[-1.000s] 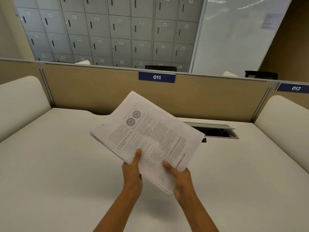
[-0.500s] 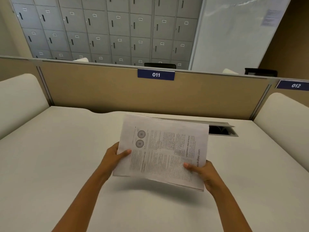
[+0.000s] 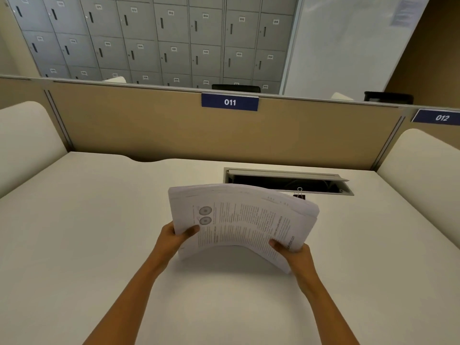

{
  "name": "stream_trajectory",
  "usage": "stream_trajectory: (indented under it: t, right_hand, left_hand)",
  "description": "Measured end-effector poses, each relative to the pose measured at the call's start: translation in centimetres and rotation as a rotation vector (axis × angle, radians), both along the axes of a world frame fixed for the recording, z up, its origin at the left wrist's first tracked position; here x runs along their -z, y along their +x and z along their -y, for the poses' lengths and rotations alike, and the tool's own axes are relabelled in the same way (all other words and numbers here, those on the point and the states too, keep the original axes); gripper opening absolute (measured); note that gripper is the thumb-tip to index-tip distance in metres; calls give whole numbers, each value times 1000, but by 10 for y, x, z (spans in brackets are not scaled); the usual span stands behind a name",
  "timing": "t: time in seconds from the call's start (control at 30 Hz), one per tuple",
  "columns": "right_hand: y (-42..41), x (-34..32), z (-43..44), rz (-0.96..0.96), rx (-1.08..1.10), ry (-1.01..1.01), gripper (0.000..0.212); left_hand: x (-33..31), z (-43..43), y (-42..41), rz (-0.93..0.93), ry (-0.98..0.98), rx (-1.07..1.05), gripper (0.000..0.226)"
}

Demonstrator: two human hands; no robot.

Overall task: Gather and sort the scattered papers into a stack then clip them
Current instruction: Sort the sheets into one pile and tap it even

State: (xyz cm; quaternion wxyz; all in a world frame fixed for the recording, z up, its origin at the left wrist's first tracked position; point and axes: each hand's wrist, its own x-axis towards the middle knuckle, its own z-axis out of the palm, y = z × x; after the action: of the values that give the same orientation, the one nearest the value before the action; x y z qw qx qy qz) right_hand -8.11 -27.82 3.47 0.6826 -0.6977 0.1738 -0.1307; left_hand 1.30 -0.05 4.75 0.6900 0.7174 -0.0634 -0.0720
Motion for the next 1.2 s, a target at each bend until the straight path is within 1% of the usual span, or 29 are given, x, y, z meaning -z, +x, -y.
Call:
stream_trajectory:
  t: [0.13, 0.27, 0.3, 0.37, 0.43, 0.47, 0.53, 0.67, 0.7, 0.77, 0.8, 0.83, 0.87, 0.93, 1.0, 1.03, 1.1, 1.2]
  right_hand:
    - [4, 0, 3, 9, -22, 5, 33]
    - [4, 7, 3, 10, -14, 10, 48]
    - [4, 7, 3, 5, -16, 17, 47]
    - [5, 5, 5, 4, -24, 22, 36]
    - [5, -1, 7, -17, -41, 37, 31]
    - [4, -3, 9, -25, -61, 52, 35]
    - [1, -6, 11, -57, -108, 90, 58]
    - [-8, -6, 10, -126, -146, 172, 82]
    - [-10, -5, 9, -121, -135, 206, 86]
    - [-14, -5, 5, -97, -93, 283, 86]
    - [-16, -6, 2, -93, -77, 323, 83]
    - [-17, -5, -2, -89, -55, 361, 79]
    - [-18, -6, -8, -76, -33, 395, 77]
    - [-18, -4, -22, -56, 19, 449, 81]
    - [-19, -4, -42, -48, 99, 513, 79]
    - [-19, -4, -53, -38, 143, 551, 76]
    - [-20, -5, -77, -14, 207, 622, 67]
    - [-23, -12, -112, -4, 309, 672, 42]
  left_hand:
    - [-1, -3, 7, -13, 37, 39, 34]
    - [6, -1, 10, -52, 80, 143, 37]
    - [7, 0, 10, -60, 93, 147, 35]
    - [5, 2, 11, -62, 123, 128, 31]
    - [1, 0, 14, -65, 177, 123, 32]
    - [-3, -1, 17, -74, 208, 136, 34]
    - [-11, -5, 22, -116, 241, 197, 37]
    - [-29, -19, 34, -242, 326, 342, 59]
    - [-32, -22, 36, -276, 353, 355, 59]
    - [-40, -27, 37, -318, 369, 321, 40]
    - [-45, -28, 37, -331, 331, 269, 31]
    - [-48, -28, 36, -347, 246, 196, 27]
    - [-49, -26, 34, -367, 117, 111, 24]
    - [-50, -18, 27, -408, -179, -78, 16]
    - [-50, -3, 18, -415, -391, -244, 6]
    - [-50, 6, 13, -411, -448, -308, 10]
    - [-50, 24, 3, -373, -497, -411, 16]
    - [-48, 51, -5, -272, -416, -485, 20]
